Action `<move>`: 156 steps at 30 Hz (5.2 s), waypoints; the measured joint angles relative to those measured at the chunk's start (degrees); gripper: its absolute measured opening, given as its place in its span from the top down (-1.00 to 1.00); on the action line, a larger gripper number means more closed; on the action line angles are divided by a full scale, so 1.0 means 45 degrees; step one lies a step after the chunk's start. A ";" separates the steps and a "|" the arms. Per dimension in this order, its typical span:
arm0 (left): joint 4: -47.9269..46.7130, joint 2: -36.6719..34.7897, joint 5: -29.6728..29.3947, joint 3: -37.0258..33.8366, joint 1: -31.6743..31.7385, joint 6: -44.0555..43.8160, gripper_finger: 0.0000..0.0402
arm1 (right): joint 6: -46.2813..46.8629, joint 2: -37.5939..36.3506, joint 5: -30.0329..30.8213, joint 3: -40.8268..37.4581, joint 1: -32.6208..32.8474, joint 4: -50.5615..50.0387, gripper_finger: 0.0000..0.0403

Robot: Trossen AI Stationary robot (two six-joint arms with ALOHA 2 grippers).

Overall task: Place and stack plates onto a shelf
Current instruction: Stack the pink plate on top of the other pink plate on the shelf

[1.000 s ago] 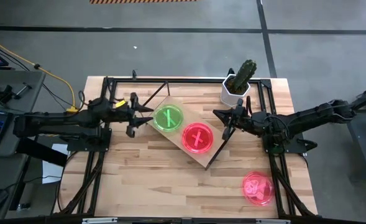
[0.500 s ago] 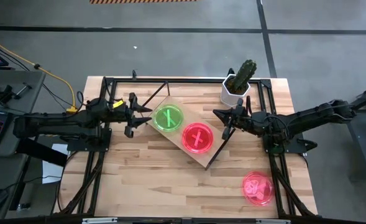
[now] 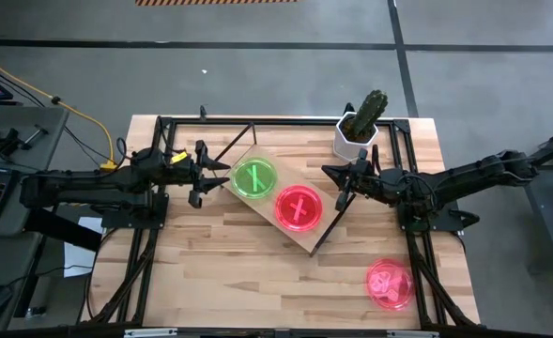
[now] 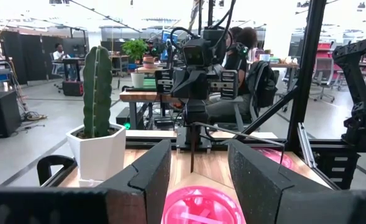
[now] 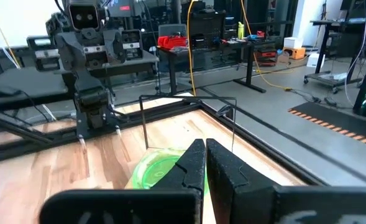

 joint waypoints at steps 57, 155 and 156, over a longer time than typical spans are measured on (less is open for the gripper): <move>0.0007 -0.0002 0.0000 0.0005 0.0005 0.0243 0.24 | 2.3061 0.8893 -0.6842 0.7110 0.8791 -1.7658 1.00; 0.0007 -0.0005 0.0000 0.0010 0.0000 0.0573 0.24 | 1.5686 1.0501 -0.8434 1.3540 0.6844 -1.6577 1.00; 0.0007 0.0000 0.0000 0.0010 0.0005 0.0573 0.24 | 1.5273 1.0500 -0.8034 1.4039 0.6844 -1.6564 1.00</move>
